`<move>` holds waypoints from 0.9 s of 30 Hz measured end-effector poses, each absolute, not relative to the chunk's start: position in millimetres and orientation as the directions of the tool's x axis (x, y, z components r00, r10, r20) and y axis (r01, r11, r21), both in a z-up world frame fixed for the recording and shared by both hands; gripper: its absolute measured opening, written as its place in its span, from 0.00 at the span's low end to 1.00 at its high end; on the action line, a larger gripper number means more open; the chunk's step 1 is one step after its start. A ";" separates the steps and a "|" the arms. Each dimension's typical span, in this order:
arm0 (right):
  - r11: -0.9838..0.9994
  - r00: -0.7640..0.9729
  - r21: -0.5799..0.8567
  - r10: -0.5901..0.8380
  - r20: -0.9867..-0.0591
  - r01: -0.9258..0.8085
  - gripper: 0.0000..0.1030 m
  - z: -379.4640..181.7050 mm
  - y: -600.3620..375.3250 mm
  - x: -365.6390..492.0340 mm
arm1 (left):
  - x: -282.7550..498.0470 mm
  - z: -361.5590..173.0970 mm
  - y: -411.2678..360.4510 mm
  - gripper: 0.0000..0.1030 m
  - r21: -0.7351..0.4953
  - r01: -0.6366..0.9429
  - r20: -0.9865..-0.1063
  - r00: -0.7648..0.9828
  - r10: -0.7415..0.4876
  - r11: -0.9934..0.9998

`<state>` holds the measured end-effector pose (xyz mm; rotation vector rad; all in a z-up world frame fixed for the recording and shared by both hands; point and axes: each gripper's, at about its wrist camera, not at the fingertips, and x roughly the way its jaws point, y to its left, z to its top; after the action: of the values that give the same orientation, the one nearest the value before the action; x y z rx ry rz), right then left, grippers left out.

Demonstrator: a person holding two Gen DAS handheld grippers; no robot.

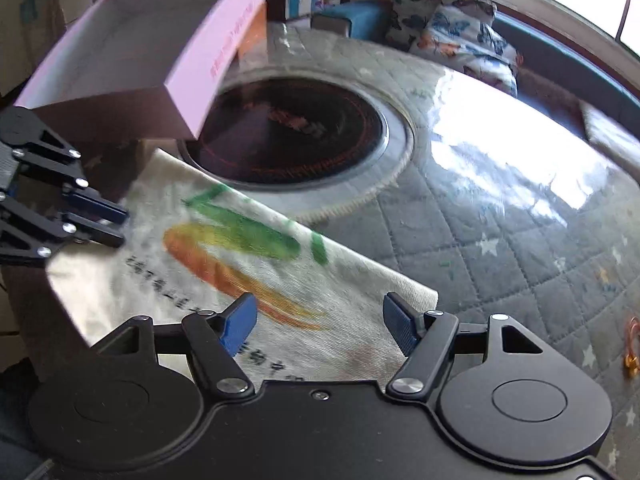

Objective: Fold shopping bag
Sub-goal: 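Lower the bag flat and open the left gripper beside the right gripper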

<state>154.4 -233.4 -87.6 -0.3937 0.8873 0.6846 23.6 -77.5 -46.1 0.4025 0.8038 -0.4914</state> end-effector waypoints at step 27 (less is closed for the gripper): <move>0.724 0.434 -0.031 0.378 -0.818 -0.689 0.63 -85.3 -217.6 161.0 | 69.4 -36.4 -69.2 0.12 0.109 0.435 -0.720 0.655 -0.231 0.894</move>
<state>161.0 -217.6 -85.3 -0.3910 0.8982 0.6859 69.4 -69.2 -36.4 0.2836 0.7698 -0.3833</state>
